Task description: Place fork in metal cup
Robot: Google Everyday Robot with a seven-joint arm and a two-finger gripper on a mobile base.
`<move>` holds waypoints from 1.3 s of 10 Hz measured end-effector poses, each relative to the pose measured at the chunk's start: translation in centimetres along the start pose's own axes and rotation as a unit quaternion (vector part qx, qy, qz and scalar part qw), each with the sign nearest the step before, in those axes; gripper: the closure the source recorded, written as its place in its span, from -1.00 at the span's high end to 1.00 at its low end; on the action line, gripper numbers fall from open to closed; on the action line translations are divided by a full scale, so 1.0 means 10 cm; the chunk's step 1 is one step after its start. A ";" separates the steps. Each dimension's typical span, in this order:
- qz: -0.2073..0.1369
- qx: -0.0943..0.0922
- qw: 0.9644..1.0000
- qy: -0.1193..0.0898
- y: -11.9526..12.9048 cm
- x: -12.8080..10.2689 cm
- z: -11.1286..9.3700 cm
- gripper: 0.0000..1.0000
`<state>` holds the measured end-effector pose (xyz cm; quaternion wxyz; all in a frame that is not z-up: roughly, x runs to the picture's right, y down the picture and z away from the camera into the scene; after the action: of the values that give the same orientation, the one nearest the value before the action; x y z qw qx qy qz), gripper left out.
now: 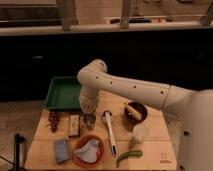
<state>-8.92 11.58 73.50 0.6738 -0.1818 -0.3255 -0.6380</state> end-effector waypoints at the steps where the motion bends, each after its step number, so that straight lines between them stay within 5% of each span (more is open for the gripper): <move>1: 0.003 0.001 1.000 0.001 0.02 -0.01 0.02 -0.92; 8: 0.015 0.001 1.000 -0.006 0.08 -0.04 0.12 -0.89; 13: 0.027 -0.013 0.999 -0.013 0.11 -0.05 0.19 0.00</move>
<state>-8.22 13.37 74.70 0.6840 -0.2076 -0.3212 -0.6212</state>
